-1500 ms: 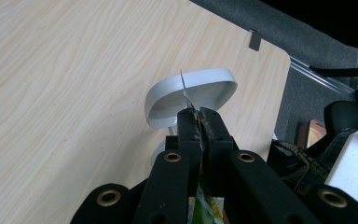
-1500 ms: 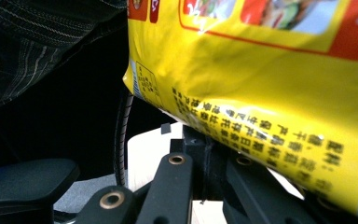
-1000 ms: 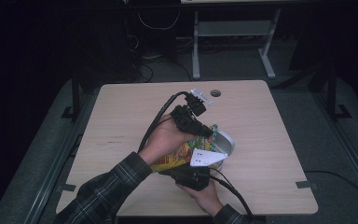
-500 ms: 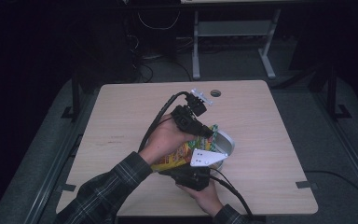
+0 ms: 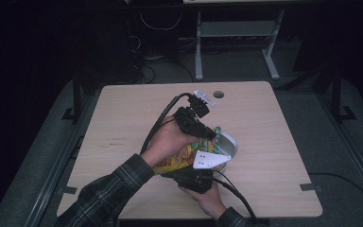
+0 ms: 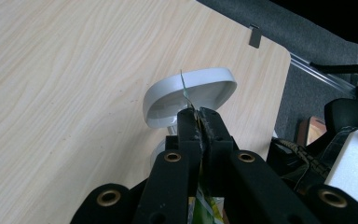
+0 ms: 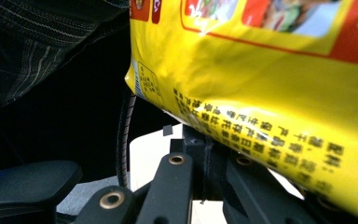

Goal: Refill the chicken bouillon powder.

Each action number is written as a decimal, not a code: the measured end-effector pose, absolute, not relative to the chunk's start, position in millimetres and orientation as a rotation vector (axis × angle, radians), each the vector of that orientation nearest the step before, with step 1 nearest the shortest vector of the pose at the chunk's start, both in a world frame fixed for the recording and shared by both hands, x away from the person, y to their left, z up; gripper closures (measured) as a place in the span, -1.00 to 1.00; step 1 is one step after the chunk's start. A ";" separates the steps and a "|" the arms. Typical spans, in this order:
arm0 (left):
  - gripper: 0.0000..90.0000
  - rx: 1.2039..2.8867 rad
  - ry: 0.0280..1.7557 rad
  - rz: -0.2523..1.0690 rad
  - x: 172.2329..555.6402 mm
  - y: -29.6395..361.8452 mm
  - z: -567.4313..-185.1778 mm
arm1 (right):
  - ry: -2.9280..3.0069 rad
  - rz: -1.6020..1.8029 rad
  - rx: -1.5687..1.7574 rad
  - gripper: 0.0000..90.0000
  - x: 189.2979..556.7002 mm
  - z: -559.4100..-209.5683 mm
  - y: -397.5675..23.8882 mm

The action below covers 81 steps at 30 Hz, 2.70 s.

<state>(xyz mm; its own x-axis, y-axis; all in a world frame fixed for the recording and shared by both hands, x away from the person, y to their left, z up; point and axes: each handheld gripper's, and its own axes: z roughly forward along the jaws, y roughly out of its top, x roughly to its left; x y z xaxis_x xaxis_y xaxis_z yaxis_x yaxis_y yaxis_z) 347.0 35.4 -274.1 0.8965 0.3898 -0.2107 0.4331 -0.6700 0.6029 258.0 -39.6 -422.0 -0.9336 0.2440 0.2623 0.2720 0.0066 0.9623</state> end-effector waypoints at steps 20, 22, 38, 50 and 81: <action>0.96 2.369 0.592 -0.091 346.9 37.3 -274.8 | -2.218 -2.126 -0.560 1.00 258.0 -422.0 -39.4; 0.96 2.365 0.592 -0.090 346.8 37.7 -275.1 | -2.220 -2.124 -0.558 1.00 257.9 -422.0 -39.0; 0.96 2.362 0.595 -0.093 347.2 39.0 -275.6 | -2.219 -2.119 -0.558 1.00 257.9 -422.3 -38.7; 0.96 2.361 0.595 -0.094 347.0 38.9 -275.7 | -2.220 -2.119 -0.559 1.00 257.9 -422.3 -38.7; 0.96 2.349 0.594 -0.090 346.8 40.0 -276.1 | -2.227 -2.109 -0.554 1.00 258.7 -421.9 -39.1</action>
<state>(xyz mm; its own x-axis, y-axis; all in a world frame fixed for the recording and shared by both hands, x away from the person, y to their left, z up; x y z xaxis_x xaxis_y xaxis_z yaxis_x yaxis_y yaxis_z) 346.8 40.0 -276.1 0.8924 0.3915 -0.2242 0.4405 -0.6486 0.6208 258.7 -39.1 -421.9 -0.9366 0.2370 0.2581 0.2707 0.0216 0.9624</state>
